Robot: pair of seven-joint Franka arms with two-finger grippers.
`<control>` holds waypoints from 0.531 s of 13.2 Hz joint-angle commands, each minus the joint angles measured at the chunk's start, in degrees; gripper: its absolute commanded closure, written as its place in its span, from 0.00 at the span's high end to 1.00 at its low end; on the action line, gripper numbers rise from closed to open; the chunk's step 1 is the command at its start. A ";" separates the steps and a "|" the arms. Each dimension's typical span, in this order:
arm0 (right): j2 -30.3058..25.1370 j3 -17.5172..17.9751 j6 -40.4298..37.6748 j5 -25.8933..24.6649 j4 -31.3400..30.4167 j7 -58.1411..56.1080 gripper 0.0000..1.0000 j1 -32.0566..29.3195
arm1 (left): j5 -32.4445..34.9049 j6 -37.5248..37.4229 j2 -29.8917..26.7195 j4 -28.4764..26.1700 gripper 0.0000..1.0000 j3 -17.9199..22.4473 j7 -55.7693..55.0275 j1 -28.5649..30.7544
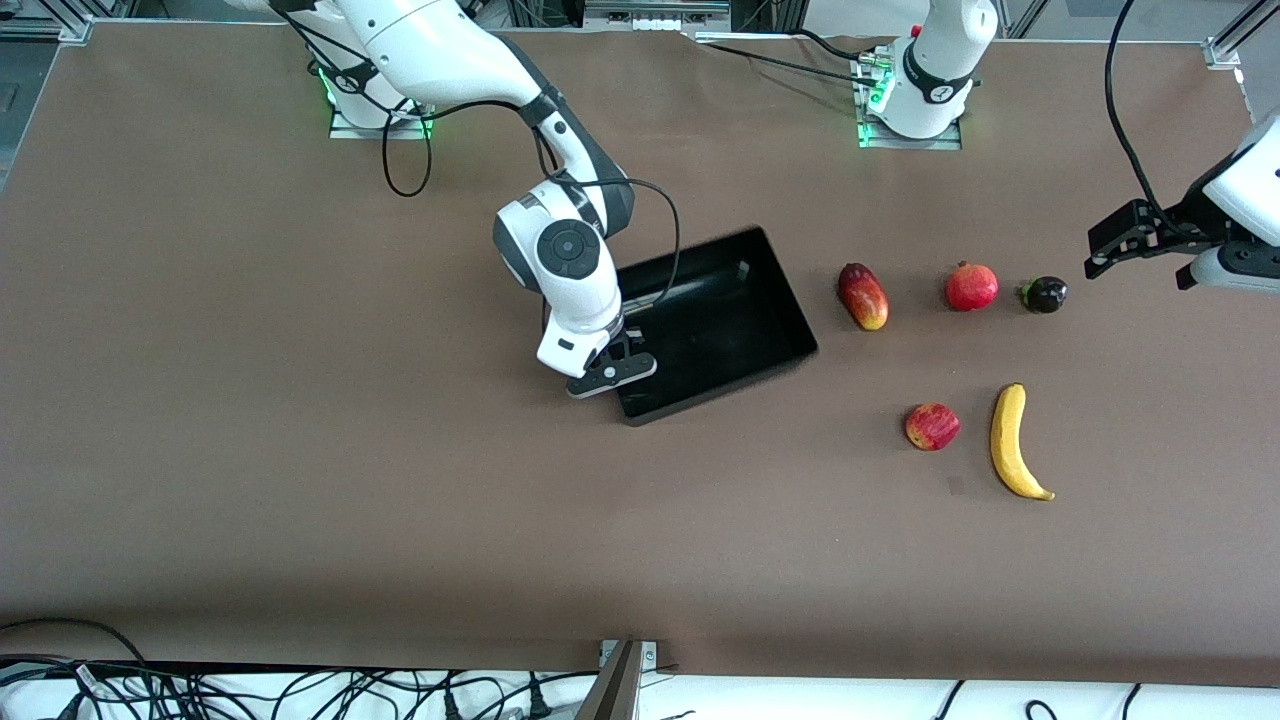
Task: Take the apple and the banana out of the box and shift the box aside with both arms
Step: 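Drag the black tray along the table away from the fruits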
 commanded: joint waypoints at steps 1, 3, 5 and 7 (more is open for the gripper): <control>-5.02 0.33 -7.24 2.01 -0.02 0.10 0.00 -3.57 | -1.27 -4.70 -0.37 0.84 1.00 -0.07 -0.72 -0.15; -8.63 -0.11 -11.55 3.70 -0.11 0.19 0.00 -6.91 | -1.00 -6.99 0.32 3.29 1.00 -0.07 -0.72 -0.15; -11.27 -1.25 -15.69 3.79 -0.20 -1.73 0.00 -12.69 | -0.83 -8.67 0.95 3.92 1.00 -0.07 -0.63 -0.07; -11.72 -1.26 -17.72 3.87 -0.72 -9.79 0.00 -19.72 | -0.91 -8.76 0.86 4.01 1.00 -0.07 -0.63 -0.07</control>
